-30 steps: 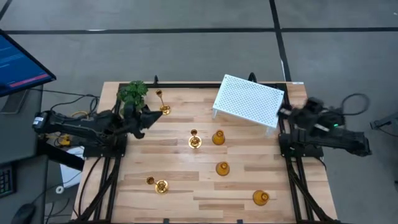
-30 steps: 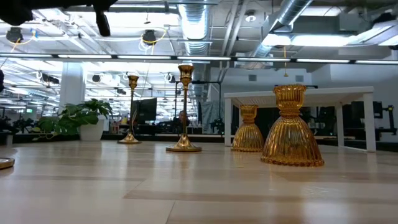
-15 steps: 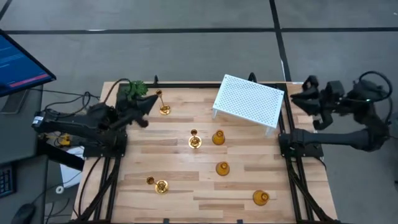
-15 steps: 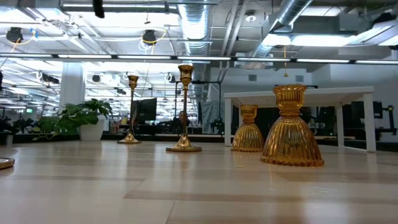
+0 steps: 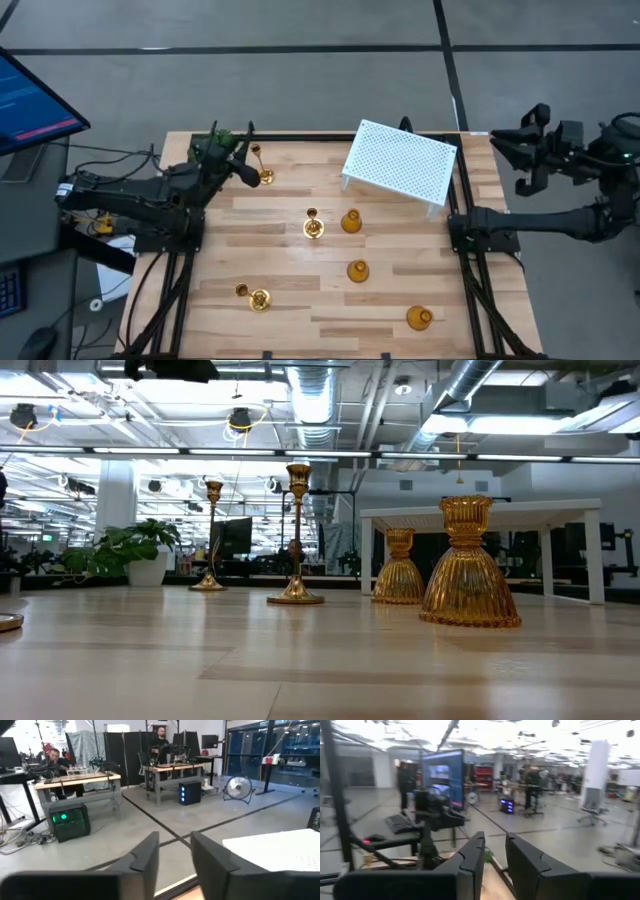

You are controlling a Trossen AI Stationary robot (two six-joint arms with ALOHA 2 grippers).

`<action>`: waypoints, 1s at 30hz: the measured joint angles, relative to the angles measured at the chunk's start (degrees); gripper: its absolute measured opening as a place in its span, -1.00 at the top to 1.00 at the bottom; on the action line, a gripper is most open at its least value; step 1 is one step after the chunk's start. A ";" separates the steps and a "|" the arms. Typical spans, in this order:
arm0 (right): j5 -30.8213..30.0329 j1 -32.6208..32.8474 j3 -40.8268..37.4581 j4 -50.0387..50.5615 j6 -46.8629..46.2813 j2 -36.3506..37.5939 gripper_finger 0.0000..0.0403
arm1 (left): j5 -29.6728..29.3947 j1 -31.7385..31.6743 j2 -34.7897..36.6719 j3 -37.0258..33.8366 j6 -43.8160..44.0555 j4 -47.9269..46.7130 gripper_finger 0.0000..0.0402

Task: Pick & Place candle stick holders
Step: Put the top gold candle holder on the shelf

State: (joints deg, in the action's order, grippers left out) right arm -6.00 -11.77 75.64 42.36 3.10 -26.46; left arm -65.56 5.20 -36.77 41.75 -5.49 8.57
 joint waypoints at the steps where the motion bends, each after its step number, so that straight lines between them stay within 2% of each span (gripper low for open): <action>1: -0.69 0.00 -0.08 0.55 -0.01 0.00 0.65 | 0.00 -0.01 0.06 0.01 -0.26 -0.09 0.31; 5: -3.97 0.00 -1.26 2.39 0.05 -0.16 0.65 | 0.00 -0.03 -0.01 0.00 0.36 -5.55 -0.04; 9: -6.54 0.00 -2.03 4.11 0.05 -0.24 0.65 | 0.12 -0.35 0.21 -0.04 9.15 -15.76 -0.27; 11: -6.72 0.00 -2.03 4.25 0.02 -0.16 0.65 | 2.64 -1.15 1.30 -0.04 14.60 -22.27 -0.30; 14: -6.73 0.00 -2.01 4.18 -0.12 -0.15 0.65 | 10.90 -3.15 2.49 -0.04 23.58 -31.60 -0.26; 18: -6.76 0.00 -2.01 4.16 -0.12 -0.15 0.65 | 18.88 -6.47 2.02 -0.47 29.81 -40.91 -0.22; 24: -6.75 0.00 -2.01 3.91 -0.58 -0.15 0.65 | 26.22 -12.53 -1.02 -3.50 31.39 -41.71 -0.30; 30: -6.29 0.00 -2.01 3.90 -1.35 -0.15 0.65 | 27.56 -15.66 -5.40 -6.49 31.27 -41.40 -0.40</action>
State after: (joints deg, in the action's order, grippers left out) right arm -12.29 -11.77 73.63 46.26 1.75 -26.61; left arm -38.00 -10.47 -42.17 35.26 25.78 -32.83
